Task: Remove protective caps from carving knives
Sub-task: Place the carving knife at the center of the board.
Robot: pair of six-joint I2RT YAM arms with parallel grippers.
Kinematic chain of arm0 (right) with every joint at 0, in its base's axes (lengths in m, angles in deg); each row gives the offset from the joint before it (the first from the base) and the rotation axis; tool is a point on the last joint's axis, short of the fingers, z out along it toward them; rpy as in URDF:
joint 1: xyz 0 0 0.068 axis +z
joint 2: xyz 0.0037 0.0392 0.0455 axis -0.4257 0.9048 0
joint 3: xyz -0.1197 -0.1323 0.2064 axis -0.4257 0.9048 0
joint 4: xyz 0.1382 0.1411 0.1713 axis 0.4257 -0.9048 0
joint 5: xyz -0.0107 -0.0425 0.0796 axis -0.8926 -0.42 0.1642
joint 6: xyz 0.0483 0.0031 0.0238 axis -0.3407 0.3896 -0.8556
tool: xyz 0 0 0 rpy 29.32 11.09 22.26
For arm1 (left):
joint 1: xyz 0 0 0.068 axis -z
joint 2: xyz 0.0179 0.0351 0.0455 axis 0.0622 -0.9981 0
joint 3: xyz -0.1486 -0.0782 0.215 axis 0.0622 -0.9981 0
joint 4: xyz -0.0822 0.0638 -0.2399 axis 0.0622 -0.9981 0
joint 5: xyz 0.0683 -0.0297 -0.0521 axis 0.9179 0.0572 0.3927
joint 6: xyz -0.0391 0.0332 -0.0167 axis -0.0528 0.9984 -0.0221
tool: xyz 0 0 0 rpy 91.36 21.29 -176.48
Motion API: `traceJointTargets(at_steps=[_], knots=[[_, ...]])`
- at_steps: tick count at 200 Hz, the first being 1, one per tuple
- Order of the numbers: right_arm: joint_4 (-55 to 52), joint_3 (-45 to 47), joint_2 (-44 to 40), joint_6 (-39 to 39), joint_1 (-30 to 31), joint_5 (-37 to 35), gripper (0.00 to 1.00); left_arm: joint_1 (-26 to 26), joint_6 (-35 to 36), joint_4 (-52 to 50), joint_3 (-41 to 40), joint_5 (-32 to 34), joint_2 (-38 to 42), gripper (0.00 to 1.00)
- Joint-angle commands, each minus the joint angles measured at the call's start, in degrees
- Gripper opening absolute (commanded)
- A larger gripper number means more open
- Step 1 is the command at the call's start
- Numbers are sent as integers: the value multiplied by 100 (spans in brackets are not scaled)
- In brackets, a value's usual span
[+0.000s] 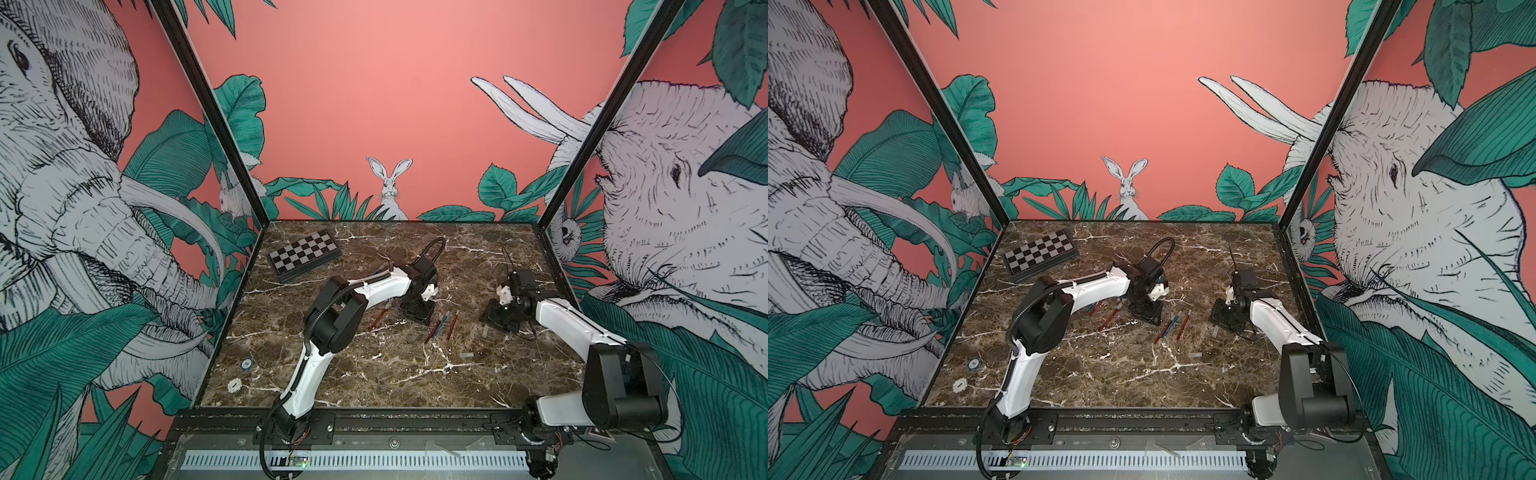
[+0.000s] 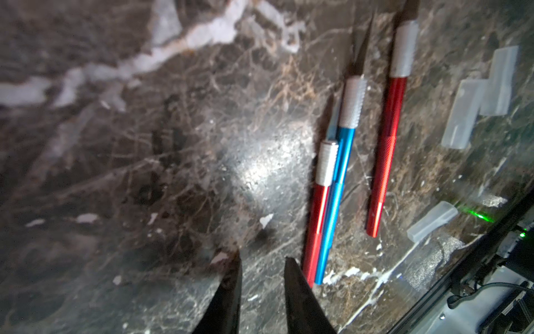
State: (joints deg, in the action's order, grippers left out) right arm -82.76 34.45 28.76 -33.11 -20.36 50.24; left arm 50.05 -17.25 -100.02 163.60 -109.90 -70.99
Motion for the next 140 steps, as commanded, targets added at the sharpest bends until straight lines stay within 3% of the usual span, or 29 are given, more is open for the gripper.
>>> traceJointTargets(at_steps=[1, 74, 119, 140], knots=[[62, 55, -55, 15, -12, 25, 35, 35, -78, -133, 175, 79, 145, 29], [108, 38, -181, 77, -6, 124, 36, -2, 38, -139, 312, 332, 650, 34], [142, 38, -276, 21, 114, 106, 42, -247, 117, -56, -15, 481, 1258, 48], [195, -18, -279, 18, 252, 76, 50, -423, 192, -67, -291, 623, 1648, 56]])
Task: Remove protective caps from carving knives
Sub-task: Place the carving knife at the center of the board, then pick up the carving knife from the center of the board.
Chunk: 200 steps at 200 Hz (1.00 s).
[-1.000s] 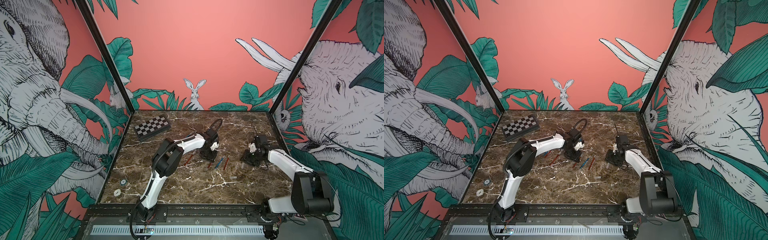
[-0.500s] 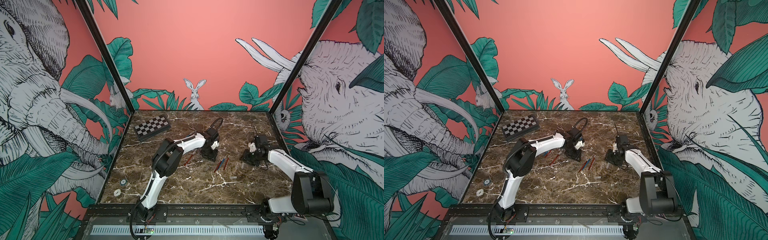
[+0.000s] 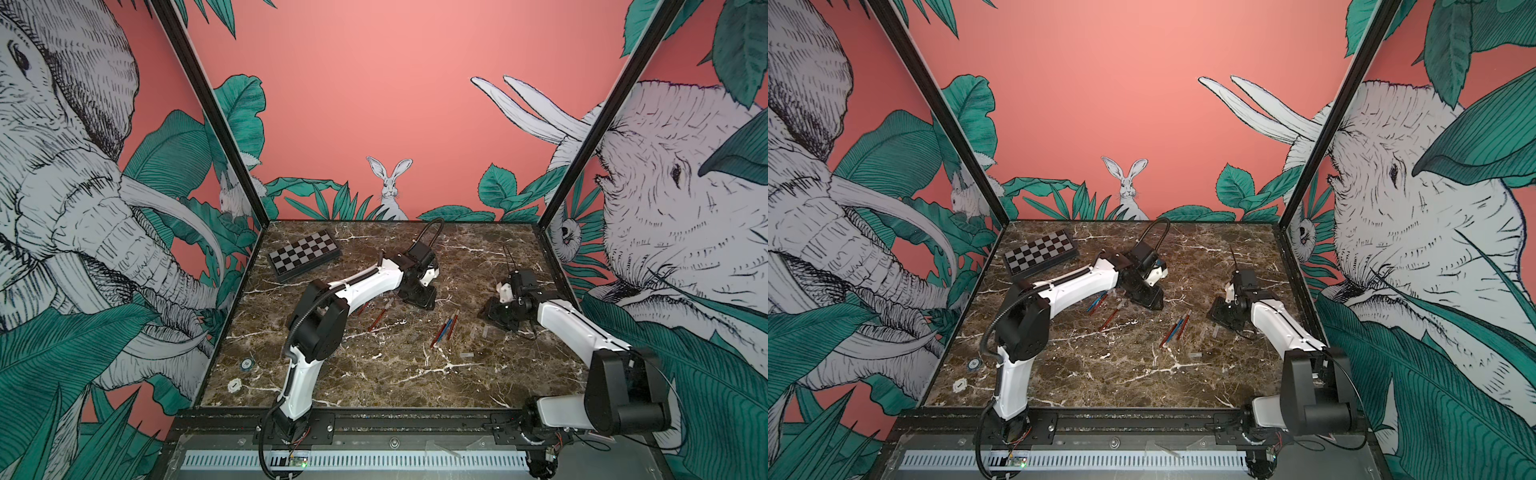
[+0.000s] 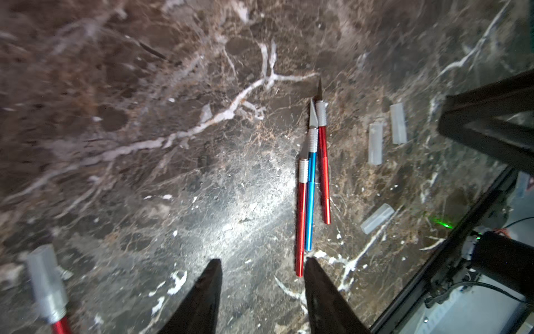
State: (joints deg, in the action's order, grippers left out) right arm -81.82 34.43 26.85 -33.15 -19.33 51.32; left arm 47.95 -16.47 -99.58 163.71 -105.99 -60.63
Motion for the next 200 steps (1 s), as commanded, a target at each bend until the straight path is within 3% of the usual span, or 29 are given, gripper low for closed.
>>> traceJointTargets(at_steps=[1, 36, 56, 76, 98, 139, 200], knots=[[106, -18, -87, 21, 164, -30, 50, -229, 116, -112, -319, 237, 623, 56], [272, -194, -94, -16, 536, -160, 62, -674, 275, -157, -1003, 518, 1239, 71], [420, -320, -37, -87, 824, -239, 74, -865, 353, -148, -1486, 557, 1496, 81], [527, -487, 118, -194, 1063, -132, 98, -1002, 505, -238, -1768, 640, 1605, 89], [619, -642, 258, -271, 1317, -204, 98, -1041, 654, -406, -1922, 877, 1596, 94], [853, -682, 385, -447, 1531, -283, 98, -1050, 680, -222, -2234, 969, 1483, 93], [1007, -637, 433, -416, 1531, -189, 84, -1046, 908, 40, -2331, 1140, 1079, 72]])
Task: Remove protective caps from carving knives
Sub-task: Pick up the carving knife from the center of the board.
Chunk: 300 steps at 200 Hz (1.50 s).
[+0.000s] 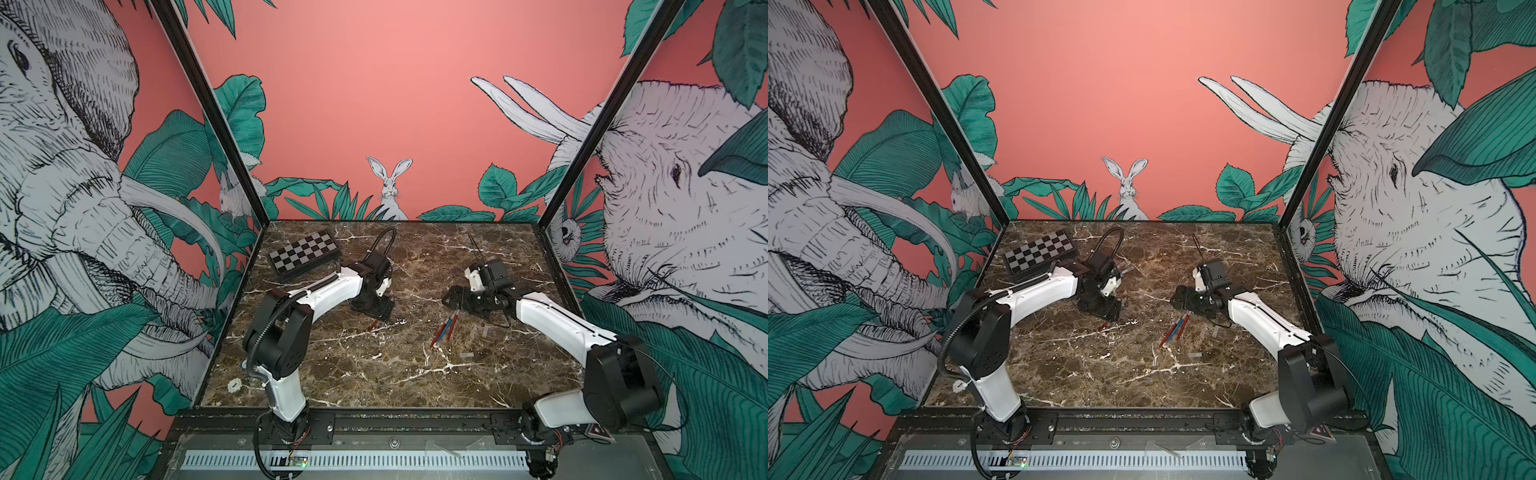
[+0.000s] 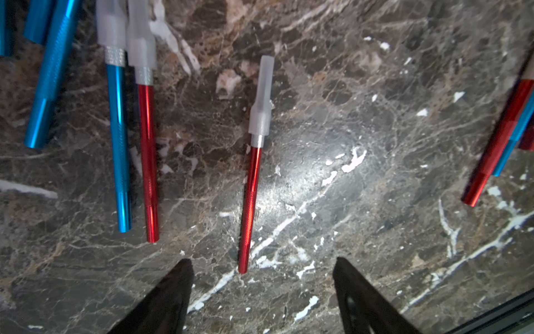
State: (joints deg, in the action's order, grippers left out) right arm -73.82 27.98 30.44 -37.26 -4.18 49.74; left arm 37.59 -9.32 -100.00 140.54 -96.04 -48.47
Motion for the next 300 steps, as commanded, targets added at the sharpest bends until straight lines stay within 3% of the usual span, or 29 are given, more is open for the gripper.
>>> traceJointTargets(at_steps=[1, 51, 123, 196, 300], knots=[[207, 12, 75, -7, 12, -22, 83, -10, 199, 85, -10, 150, -143, 72], [321, 52, 114, -9, 17, 87, 74, -10, 311, 187, 65, 249, -469, 58], [356, 74, 115, 12, 17, 63, 71, -9, 267, 350, 146, 229, -710, 52], [363, 114, 122, 61, 17, 93, 71, -2, 282, 384, 182, 254, -920, 37], [485, 202, 157, 50, 17, 86, 71, 262, 256, 371, 188, 274, -1134, 30]])
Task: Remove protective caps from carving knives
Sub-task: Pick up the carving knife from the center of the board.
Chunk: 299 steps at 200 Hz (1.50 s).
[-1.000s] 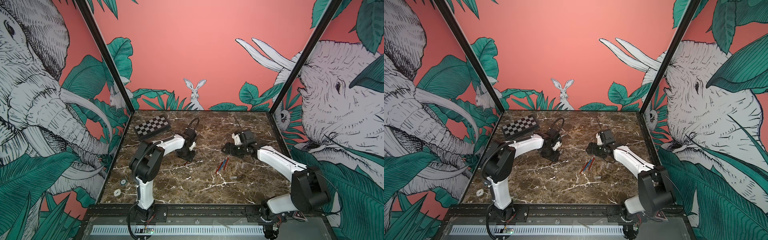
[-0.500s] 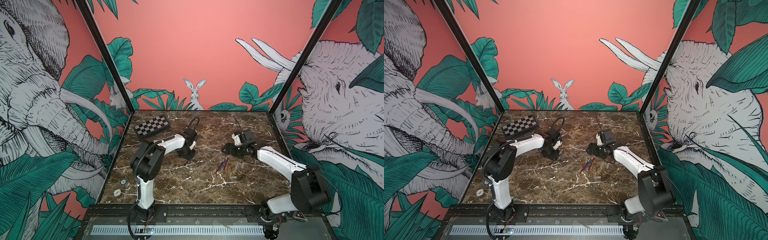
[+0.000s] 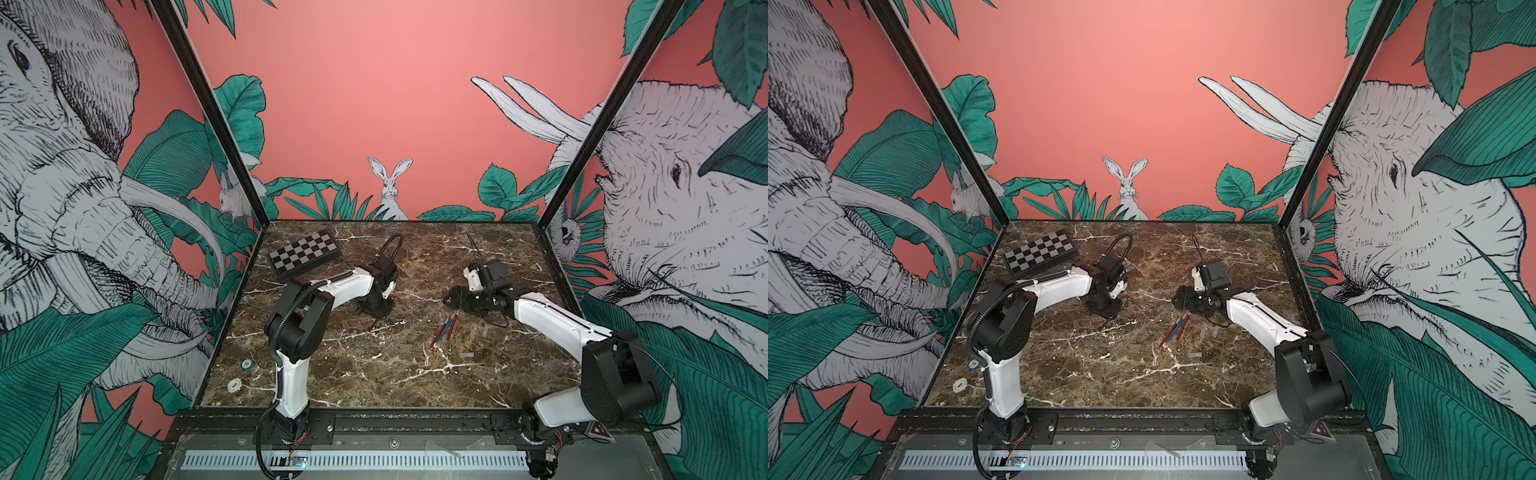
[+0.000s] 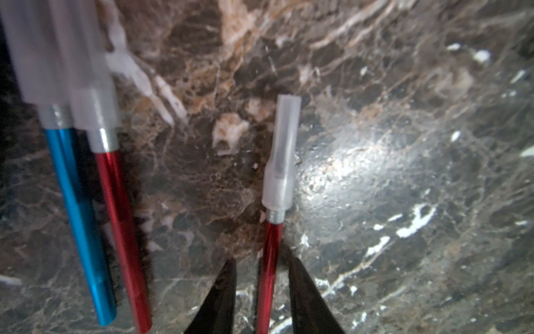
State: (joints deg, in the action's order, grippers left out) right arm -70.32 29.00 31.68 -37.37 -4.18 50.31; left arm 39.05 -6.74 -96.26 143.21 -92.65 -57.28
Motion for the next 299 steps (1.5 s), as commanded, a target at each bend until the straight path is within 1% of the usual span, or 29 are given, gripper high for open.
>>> traceJointTargets(at_steps=[1, 25, 34, 65, 92, 176, 208, 247, 299], knots=[[137, 99, 31, 63, 17, 28, 71, 116, -6, -4, -75, -64, -254, 30], [110, 101, 13, 73, 16, 23, 71, 134, -1, -6, -120, 11, -270, 26], [107, 106, -4, 82, 16, 4, 71, 134, -1, -11, -139, 24, -272, 22], [157, 147, -32, 82, 17, -16, 71, 152, -37, 3, -174, 84, -263, 21], [183, 185, -47, 82, 17, 2, 71, 174, -63, 4, -176, 128, -262, 17], [265, 397, -269, -52, 8, -140, 71, 231, -84, -15, -139, 304, -298, 17], [252, 381, -286, -50, 8, -166, 71, 231, -86, 3, -153, 295, -290, 12], [244, 359, -288, -55, 8, -158, 71, 236, -72, -40, -110, 287, -252, 12], [263, 284, -260, -42, 8, -84, 71, 234, -46, -277, 100, 141, 125, 12]])
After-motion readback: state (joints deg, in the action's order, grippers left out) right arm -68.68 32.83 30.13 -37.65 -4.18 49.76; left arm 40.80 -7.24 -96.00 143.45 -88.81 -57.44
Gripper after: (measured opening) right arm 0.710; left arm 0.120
